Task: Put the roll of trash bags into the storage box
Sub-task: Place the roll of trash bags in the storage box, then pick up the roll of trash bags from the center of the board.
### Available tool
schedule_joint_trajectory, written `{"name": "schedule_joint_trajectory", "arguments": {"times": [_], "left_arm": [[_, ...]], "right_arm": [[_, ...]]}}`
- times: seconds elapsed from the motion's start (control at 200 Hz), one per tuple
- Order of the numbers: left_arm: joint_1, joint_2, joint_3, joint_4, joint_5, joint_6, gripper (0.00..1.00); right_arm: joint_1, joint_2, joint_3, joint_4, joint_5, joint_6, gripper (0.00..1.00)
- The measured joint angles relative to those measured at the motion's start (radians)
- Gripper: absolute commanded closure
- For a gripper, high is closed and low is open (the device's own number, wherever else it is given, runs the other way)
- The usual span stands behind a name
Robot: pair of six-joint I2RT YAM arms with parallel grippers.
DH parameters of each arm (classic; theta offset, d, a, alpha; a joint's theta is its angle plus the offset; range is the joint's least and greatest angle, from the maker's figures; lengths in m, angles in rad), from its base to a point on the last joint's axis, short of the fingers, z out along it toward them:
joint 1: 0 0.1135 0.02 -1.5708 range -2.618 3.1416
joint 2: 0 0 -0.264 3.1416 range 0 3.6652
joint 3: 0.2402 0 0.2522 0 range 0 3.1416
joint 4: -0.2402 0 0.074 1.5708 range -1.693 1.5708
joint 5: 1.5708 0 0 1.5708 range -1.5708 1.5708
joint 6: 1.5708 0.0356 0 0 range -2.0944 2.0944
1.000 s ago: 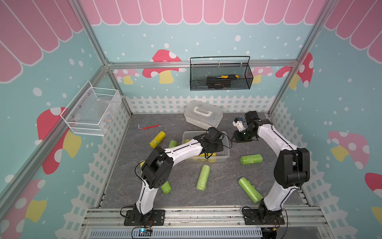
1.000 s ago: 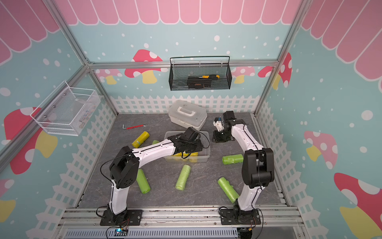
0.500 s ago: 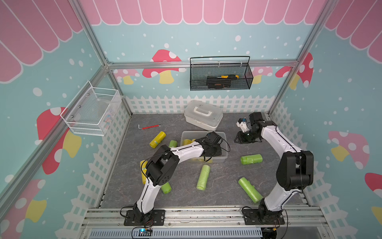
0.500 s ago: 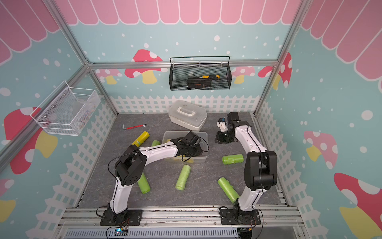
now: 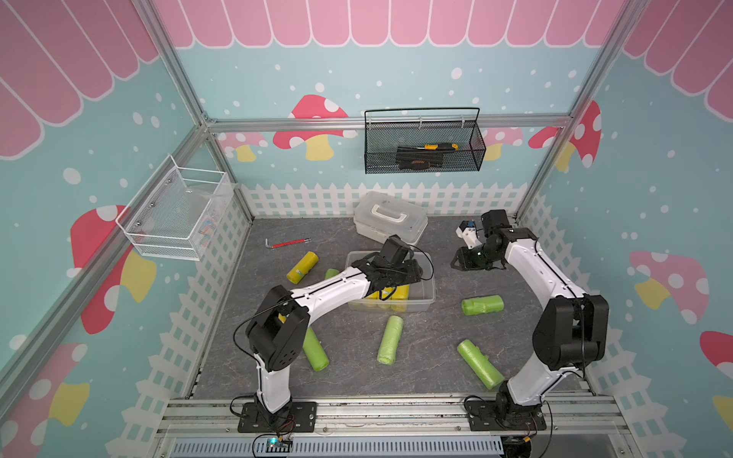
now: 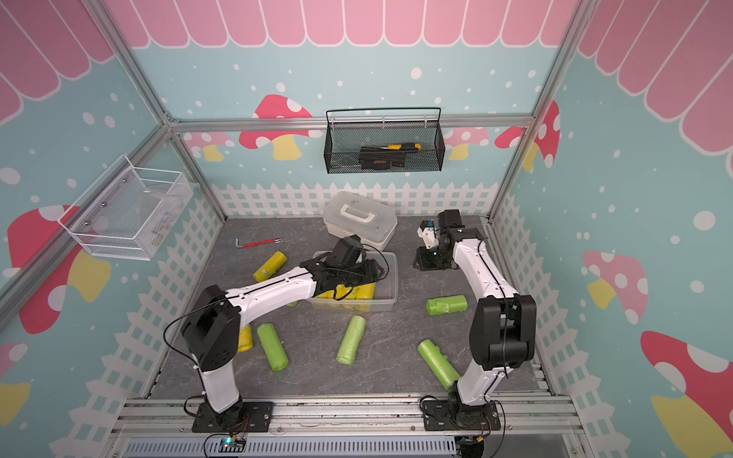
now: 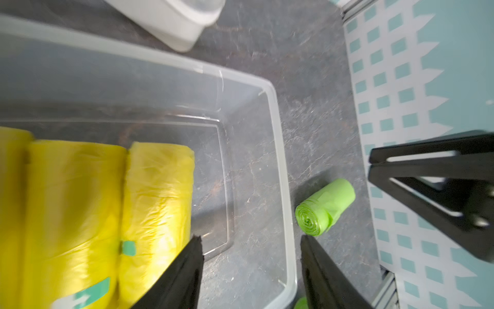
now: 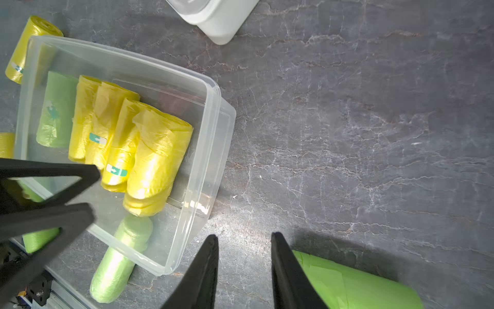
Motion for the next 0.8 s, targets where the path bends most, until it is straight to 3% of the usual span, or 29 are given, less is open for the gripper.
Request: {"name": "schedule_joint_trajectory", "arguments": {"times": [0.18, 0.405, 0.555, 0.801], "left_arm": [[0.222, -0.174, -0.026, -0.121, 0.006, 0.116, 0.36], [0.449, -0.269, -0.036, -0.338, -0.118, 0.312, 0.30], [0.523, -0.224, -0.040, -0.446, -0.190, 0.440, 0.29], [0.624, -0.016, 0.014, -0.535, -0.231, 0.624, 0.27]], "right_arm": [[0.000, -0.041, 0.000, -0.012, 0.000, -0.013, 0.63], [0.000, -0.050, 0.000, -0.018, -0.014, -0.027, 0.62], [0.000, -0.050, -0.007, -0.017, -0.029, -0.034, 0.62], [0.000, -0.050, -0.044, -0.013, -0.054, -0.041, 0.61]]}}
